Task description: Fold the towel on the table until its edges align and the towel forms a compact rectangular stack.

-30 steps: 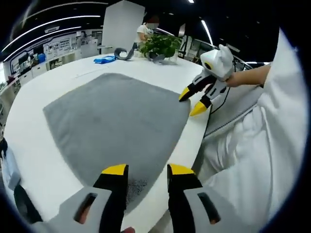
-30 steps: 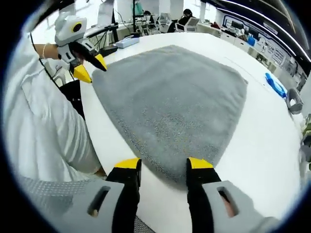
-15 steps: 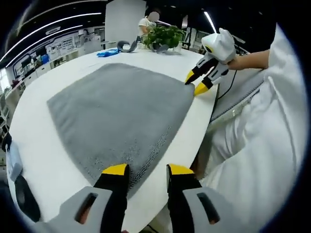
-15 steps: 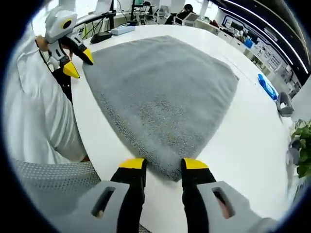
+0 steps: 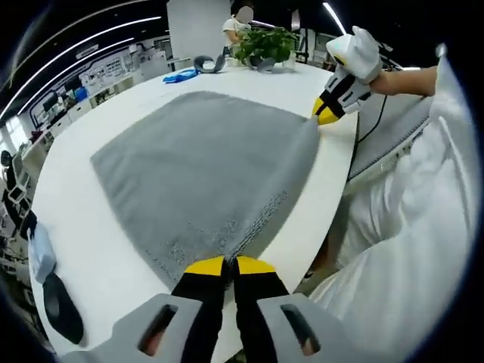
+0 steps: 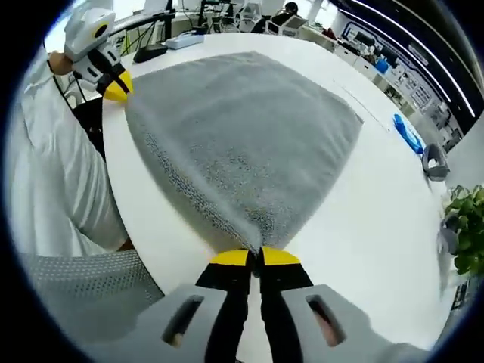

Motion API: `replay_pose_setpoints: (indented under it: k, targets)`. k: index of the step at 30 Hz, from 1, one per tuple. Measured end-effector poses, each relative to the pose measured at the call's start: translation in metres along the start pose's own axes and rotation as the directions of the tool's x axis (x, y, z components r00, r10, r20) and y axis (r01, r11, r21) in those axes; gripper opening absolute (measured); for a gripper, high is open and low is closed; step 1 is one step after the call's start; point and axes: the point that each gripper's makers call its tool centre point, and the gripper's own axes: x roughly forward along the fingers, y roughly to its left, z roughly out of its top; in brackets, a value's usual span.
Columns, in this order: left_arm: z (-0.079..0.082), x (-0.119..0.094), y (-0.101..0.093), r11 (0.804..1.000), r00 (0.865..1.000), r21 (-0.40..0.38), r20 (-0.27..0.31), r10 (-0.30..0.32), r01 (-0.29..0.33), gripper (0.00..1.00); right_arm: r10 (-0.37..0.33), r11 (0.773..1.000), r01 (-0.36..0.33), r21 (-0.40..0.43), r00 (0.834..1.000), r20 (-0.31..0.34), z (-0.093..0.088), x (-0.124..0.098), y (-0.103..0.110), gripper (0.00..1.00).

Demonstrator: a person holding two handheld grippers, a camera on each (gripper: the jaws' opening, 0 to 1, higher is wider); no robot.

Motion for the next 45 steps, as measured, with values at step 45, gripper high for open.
replay_pose_setpoints:
  k: [45]
  targets:
    - [0.091,-0.094,0.023,1.000,1.000,0.004,0.003,0.028,-0.028,0.03,0.072,0.997,-0.070,-0.023,0.993,0.092,0.057,-0.099,-0.009,0.00]
